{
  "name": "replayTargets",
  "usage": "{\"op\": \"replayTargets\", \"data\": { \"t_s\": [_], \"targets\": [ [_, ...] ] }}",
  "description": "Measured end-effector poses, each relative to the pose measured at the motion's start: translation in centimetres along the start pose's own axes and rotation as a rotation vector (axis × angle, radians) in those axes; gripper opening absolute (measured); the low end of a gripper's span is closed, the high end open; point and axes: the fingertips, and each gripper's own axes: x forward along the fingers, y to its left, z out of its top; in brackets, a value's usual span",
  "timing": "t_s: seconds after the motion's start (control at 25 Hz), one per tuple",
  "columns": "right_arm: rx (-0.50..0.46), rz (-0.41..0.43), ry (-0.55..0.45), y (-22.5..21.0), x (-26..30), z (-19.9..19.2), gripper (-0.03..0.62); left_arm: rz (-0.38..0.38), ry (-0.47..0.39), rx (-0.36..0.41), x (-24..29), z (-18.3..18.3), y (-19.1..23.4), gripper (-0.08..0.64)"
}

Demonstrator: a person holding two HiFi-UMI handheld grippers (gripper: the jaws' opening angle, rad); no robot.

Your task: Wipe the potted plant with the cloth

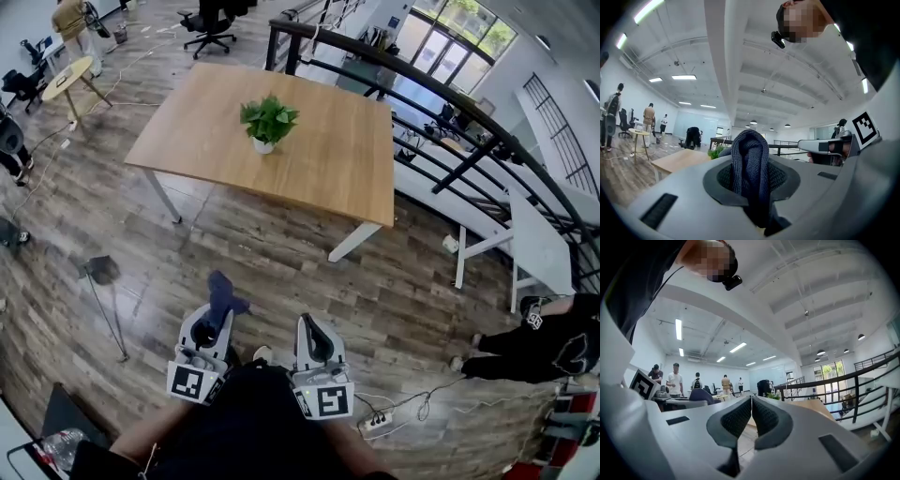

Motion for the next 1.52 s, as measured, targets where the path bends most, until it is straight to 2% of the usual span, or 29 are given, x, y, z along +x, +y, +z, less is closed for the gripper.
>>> {"op": "replayTargets", "data": {
  "t_s": [0.2,0.44,0.72,0.92,1.04,1.16,1.36,1.52],
  "targets": [
    [0.074,0.015,0.008,-1.2,0.1,-0.6,0.02,0.039,0.087,0.009,0.0,-1.4,0.2,0.089],
    [0.091,0.085,0.018,-1.7,2.1,-0.9,0.02,0.084,0.096,-0.009,2.1,-1.9,2.2,0.089],
    [0.087,0.028,0.042,-6.4,7.3,-1.5,0.02,0.053,0.07,-0.034,9.0,-2.6,5.2,0.089],
    [0.086,-0.033,0.042,-11.0,14.2,-1.8,0.02,0.001,0.086,-0.064,17.5,-3.5,8.7,0.089],
    [0.073,-0.038,0.038,-13.1,19.8,-1.6,0.02,-0.039,0.126,-0.053,22.6,-4.7,11.7,0.089],
    [0.038,0.013,0.017,-14.2,25.1,-0.8,0.02,-0.064,0.178,-0.045,26.9,-6.1,15.2,0.089],
    [-0.003,0.06,-0.008,-16.8,34.1,0.6,0.02,-0.092,0.206,-0.033,34.3,-6.8,21.4,0.089],
    [-0.053,0.122,-0.003,-17.9,39.8,0.7,0.02,-0.067,0.204,-0.005,38.7,-6.7,25.4,0.089]
  ]
}}
